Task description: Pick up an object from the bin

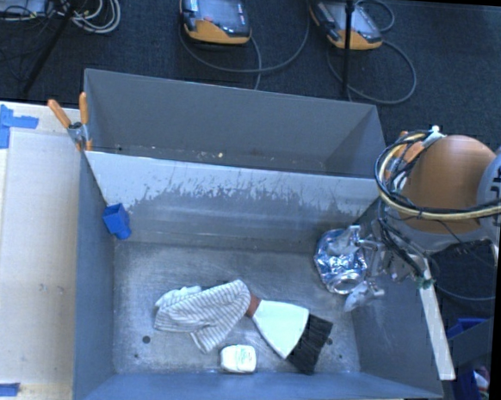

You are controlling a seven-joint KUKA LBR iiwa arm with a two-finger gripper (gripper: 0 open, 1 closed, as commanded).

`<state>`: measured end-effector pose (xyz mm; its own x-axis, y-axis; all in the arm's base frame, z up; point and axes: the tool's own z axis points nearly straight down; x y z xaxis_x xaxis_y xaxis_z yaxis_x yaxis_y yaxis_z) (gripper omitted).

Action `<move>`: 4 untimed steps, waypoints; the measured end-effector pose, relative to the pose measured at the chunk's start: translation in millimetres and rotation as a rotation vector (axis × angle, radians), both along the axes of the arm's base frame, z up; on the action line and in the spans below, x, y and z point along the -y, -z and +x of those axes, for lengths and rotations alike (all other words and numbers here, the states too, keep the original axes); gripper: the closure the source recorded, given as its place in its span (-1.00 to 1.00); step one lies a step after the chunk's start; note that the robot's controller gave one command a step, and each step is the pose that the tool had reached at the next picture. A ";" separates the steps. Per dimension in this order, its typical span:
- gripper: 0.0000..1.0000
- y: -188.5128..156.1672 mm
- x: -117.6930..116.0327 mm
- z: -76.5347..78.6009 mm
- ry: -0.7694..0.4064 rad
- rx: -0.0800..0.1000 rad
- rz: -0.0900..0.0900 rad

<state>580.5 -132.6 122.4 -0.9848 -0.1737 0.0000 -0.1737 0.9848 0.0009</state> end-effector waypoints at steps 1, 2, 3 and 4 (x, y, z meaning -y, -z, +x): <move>1.00 43.5 -8.7 22.6 -0.021 -0.005 -0.001; 1.00 43.4 -8.8 22.7 -0.022 -0.004 -0.001; 1.00 -70.6 -2.9 10.0 -0.092 0.002 0.000; 1.00 -70.3 -2.9 9.9 -0.092 0.001 0.000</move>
Offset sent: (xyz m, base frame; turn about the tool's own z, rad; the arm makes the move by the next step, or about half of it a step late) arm 0.0000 0.0000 0.0000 0.0000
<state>590.4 -129.7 192.8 -0.9648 -0.2630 -0.0015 -0.2630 0.9648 0.0005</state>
